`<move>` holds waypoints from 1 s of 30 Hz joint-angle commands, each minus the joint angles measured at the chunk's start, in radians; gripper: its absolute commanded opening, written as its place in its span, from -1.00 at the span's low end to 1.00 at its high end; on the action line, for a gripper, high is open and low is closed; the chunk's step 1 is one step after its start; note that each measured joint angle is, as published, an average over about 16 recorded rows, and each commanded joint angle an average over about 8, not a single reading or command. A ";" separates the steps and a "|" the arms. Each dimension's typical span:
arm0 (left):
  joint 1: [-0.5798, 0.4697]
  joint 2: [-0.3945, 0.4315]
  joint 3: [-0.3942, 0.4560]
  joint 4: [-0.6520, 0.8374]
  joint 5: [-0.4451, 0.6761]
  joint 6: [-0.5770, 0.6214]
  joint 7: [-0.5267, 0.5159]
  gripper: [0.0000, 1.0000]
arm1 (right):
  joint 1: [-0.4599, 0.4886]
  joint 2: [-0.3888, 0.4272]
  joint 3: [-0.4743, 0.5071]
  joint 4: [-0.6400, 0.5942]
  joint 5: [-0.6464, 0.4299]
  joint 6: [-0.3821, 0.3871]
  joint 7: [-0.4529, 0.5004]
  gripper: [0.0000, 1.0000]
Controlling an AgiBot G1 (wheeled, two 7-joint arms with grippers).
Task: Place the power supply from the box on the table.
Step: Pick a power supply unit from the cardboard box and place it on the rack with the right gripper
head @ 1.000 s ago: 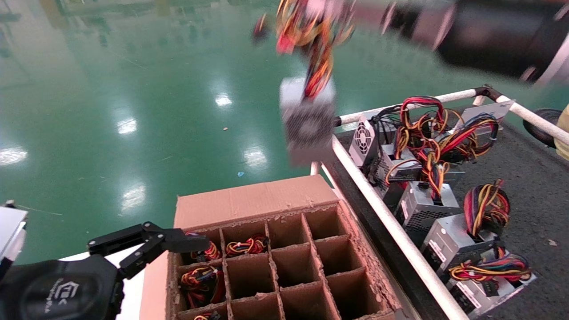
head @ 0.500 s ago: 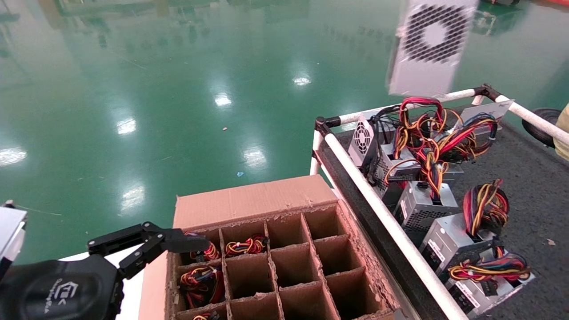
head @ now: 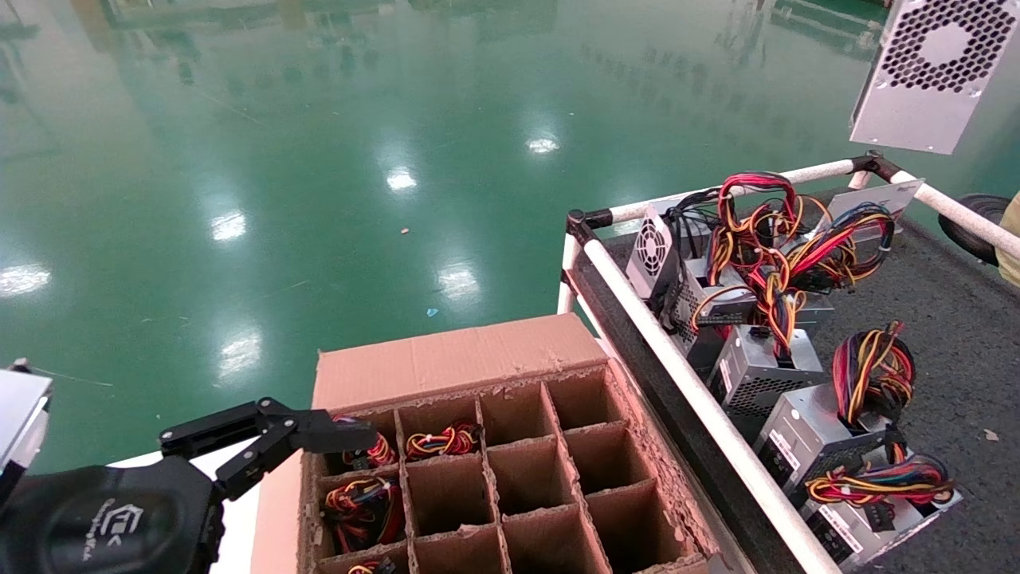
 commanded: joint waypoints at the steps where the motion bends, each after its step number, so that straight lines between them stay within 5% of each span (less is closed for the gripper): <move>1: 0.000 0.000 0.000 0.000 0.000 0.000 0.000 1.00 | 0.013 -0.002 -0.003 -0.031 -0.010 0.049 -0.022 -1.00; 11: 0.000 0.000 0.000 0.000 0.000 0.000 0.000 1.00 | -0.023 0.016 -0.012 -0.110 -0.029 0.117 -0.095 -1.00; 30: 0.000 0.000 0.001 0.000 -0.001 0.000 0.000 1.00 | -0.141 0.070 -0.004 -0.162 -0.018 0.064 -0.170 -1.00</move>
